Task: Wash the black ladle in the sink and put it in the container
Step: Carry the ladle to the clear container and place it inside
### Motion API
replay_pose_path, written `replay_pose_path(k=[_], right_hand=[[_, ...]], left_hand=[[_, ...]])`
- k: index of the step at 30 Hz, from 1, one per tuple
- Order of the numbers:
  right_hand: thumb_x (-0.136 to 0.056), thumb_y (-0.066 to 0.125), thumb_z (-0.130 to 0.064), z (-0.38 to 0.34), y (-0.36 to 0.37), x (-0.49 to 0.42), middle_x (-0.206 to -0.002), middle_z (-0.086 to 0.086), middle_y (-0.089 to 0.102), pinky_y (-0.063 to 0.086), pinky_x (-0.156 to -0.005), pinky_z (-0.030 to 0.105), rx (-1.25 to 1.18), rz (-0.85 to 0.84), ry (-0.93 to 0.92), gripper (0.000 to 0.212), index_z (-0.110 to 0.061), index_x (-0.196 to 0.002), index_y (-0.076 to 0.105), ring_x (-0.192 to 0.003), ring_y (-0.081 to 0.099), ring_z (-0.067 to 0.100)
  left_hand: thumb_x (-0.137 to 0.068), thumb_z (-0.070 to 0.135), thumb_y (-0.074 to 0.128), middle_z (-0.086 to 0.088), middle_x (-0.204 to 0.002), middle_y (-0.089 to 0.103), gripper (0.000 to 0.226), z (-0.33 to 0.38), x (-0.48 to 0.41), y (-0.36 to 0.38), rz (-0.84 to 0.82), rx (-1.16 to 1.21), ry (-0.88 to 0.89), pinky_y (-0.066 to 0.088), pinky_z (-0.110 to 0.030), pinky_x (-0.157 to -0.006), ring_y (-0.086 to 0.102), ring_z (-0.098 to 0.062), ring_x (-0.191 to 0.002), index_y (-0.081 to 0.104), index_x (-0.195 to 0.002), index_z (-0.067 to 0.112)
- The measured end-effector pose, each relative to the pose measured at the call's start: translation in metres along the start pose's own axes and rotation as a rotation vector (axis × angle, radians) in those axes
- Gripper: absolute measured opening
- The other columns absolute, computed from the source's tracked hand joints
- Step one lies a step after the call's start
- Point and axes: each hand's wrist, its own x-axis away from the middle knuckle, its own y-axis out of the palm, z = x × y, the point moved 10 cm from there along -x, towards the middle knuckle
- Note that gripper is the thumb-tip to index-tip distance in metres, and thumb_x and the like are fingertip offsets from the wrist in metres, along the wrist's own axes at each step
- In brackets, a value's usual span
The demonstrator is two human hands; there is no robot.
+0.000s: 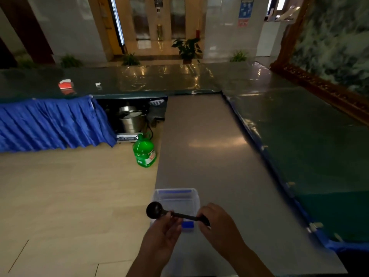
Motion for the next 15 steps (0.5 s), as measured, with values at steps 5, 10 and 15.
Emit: replay_pose_path(k=[5,10,15], right_hand=[[-0.083,0.054,-0.025,0.017,0.02,-0.03,-0.086,-0.006,0.056,0.045,-0.069,0.025,0.043,-0.061,-0.03,0.003,-0.022,-0.083,0.056,-0.083,0.049,0.011],[-0.082,0.056,-0.024,0.028,0.042,-0.051,-0.087,-0.005,0.055,0.041,-0.068,0.023,0.061,-0.126,-0.002,0.003,-0.022,-0.082,0.055,-0.085,0.05,0.013],[-0.083,0.058,-0.026,0.037,0.069,-0.075,-0.091,-0.004,0.055,0.046,-0.071,0.025,0.11,-0.173,0.059,0.006,-0.02,-0.083,0.057,-0.087,0.05,0.012]], left_hand=[[-0.09,0.006,0.059,-0.015,-0.076,0.075,0.011,0.001,-0.031,0.004,0.075,0.007,-0.017,0.059,-0.027,-0.053,0.069,-0.028,-0.079,0.068,-0.094,0.002],[-0.09,0.006,0.059,-0.016,-0.084,0.071,0.011,0.004,-0.061,0.003,0.101,0.023,-0.046,0.059,-0.026,-0.051,0.066,-0.028,-0.081,0.069,-0.095,0.003],[-0.091,0.008,0.059,-0.018,-0.096,0.068,0.011,0.013,-0.093,-0.007,0.123,-0.025,-0.095,0.059,-0.028,-0.052,0.066,-0.029,-0.085,0.068,-0.096,0.004]])
